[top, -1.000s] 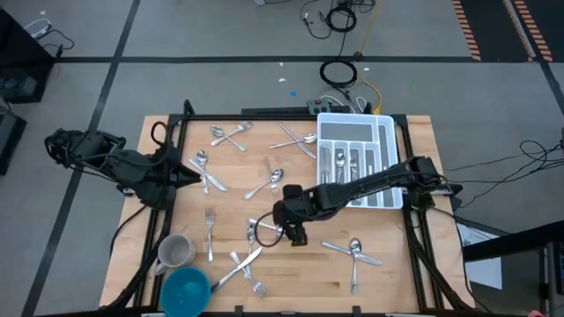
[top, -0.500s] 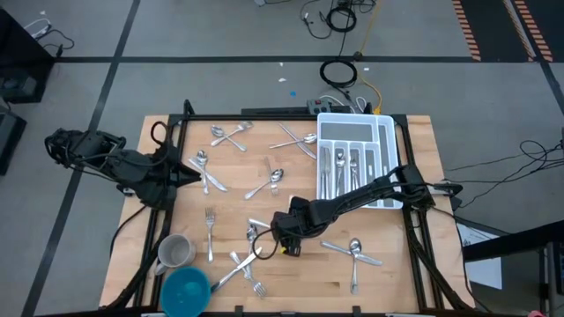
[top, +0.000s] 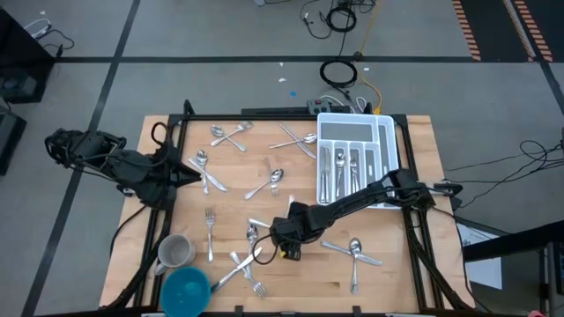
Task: Sort silverware
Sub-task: Put the table knife into the silverware tray
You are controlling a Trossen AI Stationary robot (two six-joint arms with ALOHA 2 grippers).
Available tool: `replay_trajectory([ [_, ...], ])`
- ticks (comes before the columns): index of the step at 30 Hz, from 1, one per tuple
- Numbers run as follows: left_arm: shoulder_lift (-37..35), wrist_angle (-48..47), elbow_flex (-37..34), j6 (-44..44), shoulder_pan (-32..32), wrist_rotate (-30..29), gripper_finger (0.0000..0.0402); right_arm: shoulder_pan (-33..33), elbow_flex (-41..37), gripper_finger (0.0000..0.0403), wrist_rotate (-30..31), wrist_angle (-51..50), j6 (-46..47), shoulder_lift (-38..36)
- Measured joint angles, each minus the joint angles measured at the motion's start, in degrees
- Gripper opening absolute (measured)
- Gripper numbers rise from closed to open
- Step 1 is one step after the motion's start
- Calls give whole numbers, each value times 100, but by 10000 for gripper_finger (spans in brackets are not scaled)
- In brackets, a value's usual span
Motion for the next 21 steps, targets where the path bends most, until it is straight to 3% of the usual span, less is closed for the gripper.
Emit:
replay_trajectory([
  [10, 2, -21, 0, 2, -1, -56, 56, 9, 37, 241, 38, -15, 323, 477],
  [15, 4, -40, 0, 145, -1, -69, 56, 56, 44, 179, 20, -40, 604, 555],
  [21, 4, -39, 0, 244, -1, -96, 56, -31, 37, 68, -17, -102, 1148, 544],
])
